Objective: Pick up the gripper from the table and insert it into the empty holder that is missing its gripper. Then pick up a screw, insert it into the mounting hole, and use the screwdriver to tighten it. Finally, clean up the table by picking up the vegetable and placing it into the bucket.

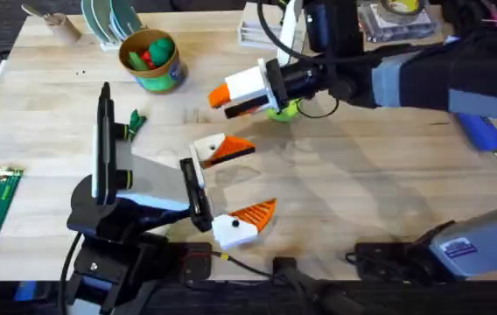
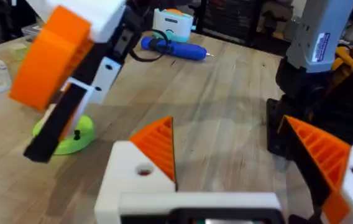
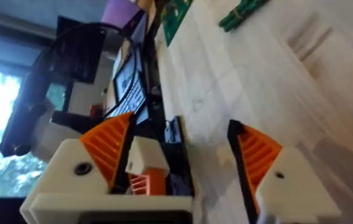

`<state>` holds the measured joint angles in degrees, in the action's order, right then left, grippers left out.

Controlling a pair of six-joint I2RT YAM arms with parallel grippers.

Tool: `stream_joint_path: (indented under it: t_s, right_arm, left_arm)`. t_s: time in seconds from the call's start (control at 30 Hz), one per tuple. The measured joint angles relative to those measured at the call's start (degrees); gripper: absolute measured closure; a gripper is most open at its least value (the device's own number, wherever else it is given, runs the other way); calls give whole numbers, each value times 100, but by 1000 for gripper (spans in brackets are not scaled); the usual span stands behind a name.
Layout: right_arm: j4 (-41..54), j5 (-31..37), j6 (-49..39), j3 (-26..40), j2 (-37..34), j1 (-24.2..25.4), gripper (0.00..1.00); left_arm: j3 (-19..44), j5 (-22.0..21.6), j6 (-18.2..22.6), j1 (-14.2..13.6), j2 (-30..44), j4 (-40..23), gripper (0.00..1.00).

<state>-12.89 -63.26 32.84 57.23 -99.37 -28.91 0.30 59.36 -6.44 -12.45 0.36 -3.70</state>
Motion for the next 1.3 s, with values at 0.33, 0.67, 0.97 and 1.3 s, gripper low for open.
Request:
stream_joint_path:
  t_s: [0.33, 0.67, 0.97, 1.3]
  right_arm:
    - [578, 2139, -741, 2, 181, 596, 88]
    - [3075, 5316, -2708, 457, 1450, 591, 86]
    - [3712, 6008, -3059, 468, 1325, 510, 84]
    - [3706, 6195, -3198, 468, 773, -239, 199]
  left_arm:
    - [0, 67, 0, 0, 0, -2, 8]
    - [0, 87, 0, 0, 0, -17, 8]
    - [0, 87, 0, 0, 0, -20, 8]
    - [0, 87, 0, 0, 0, -20, 8]
